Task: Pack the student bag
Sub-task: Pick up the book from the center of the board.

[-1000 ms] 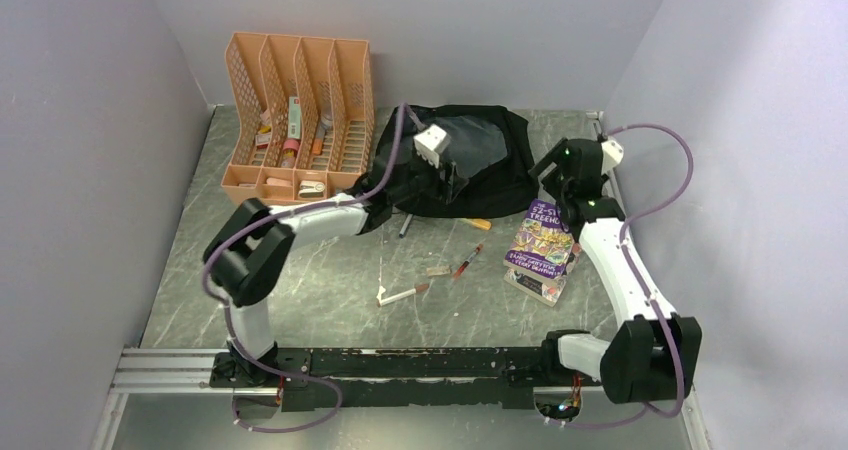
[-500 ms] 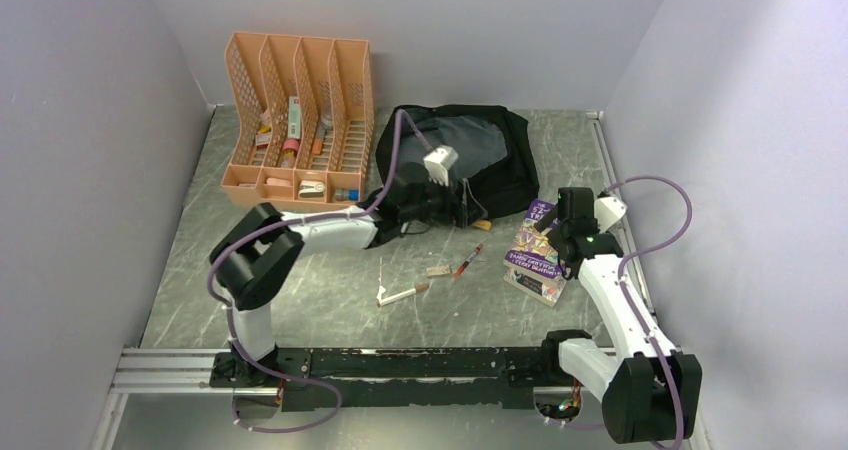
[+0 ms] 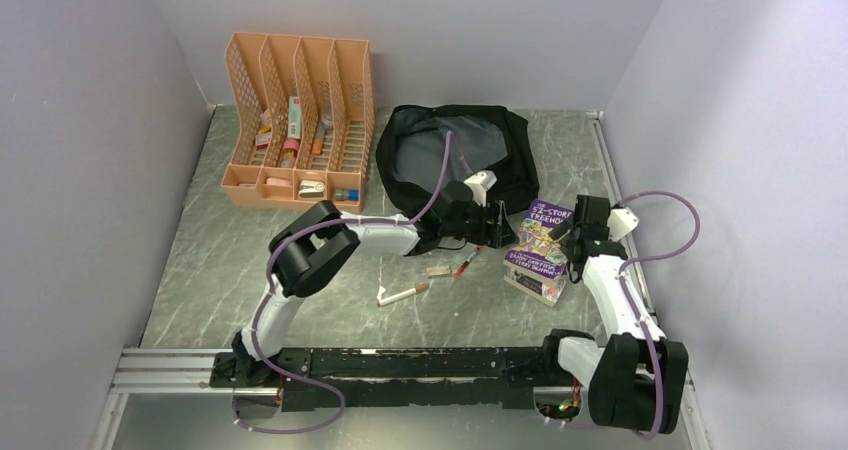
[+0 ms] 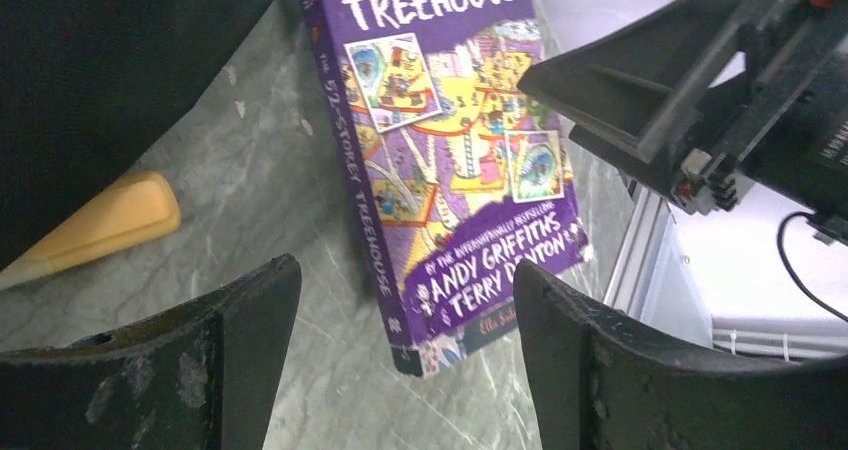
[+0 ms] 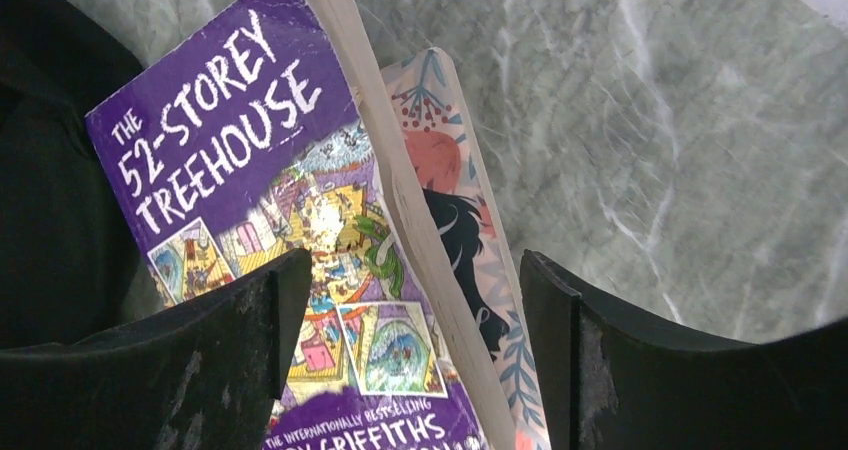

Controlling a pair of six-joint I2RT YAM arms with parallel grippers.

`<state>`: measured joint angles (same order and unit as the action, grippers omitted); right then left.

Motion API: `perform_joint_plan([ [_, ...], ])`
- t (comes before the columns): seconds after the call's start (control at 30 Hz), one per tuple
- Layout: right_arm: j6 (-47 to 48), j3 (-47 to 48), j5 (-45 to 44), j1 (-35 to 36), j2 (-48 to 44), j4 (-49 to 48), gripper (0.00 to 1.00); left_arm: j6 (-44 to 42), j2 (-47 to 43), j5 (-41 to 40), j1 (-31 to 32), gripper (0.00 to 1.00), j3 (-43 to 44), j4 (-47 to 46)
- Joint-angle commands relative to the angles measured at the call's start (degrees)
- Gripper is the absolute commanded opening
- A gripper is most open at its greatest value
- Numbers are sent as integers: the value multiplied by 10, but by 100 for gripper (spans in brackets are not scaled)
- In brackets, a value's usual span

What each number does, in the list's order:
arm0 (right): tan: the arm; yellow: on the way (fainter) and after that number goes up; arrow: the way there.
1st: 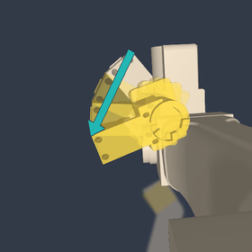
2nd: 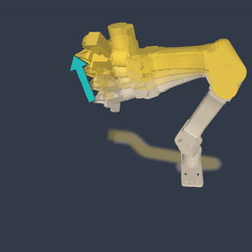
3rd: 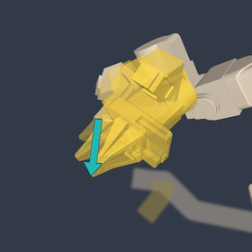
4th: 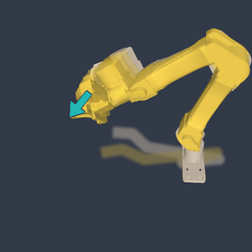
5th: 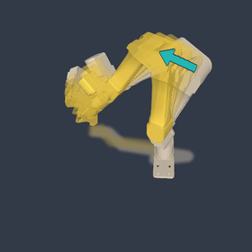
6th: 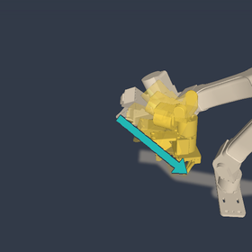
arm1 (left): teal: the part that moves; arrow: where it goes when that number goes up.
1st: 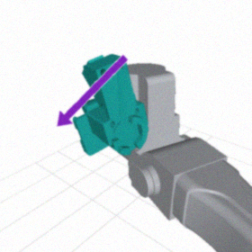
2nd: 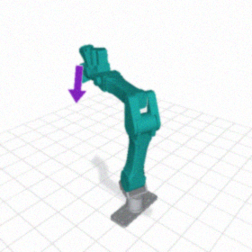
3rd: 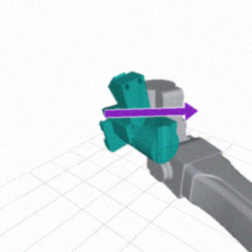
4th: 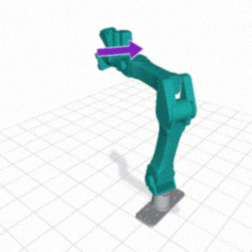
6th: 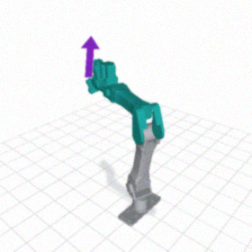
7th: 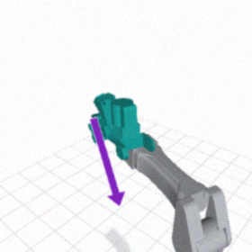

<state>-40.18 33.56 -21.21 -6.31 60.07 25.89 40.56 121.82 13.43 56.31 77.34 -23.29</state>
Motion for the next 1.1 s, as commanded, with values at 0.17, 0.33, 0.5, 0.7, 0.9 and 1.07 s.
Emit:
perform_joint_plan([
  [0.17, 11, -58, 128, -76, 31, -95, 74, 31, 72, 31, 9, 81, 76, 15],
  [0.33, 2, -86, 164, -96, 36, -129, 58, 42, 101, 49, 11, 81, 99, 17],
  [0.5, 6, -99, 209, -98, 46, -156, 42, 40, 123, 58, 19, 81, 125, 25],
  [0.7, 27, -102, 276, -98, 65, -176, 33, 44, 137, 66, 25, 81, 137, 22],
  [0.9, 39, -107, 313, -98, 59, -187, 29, 44, 123, 71, 25, 66, 124, 4],
  [1.07, 51, -101, 299, -97, 48, -172, 31, 33, 104, 65, 25, 47, 119, 7],
])
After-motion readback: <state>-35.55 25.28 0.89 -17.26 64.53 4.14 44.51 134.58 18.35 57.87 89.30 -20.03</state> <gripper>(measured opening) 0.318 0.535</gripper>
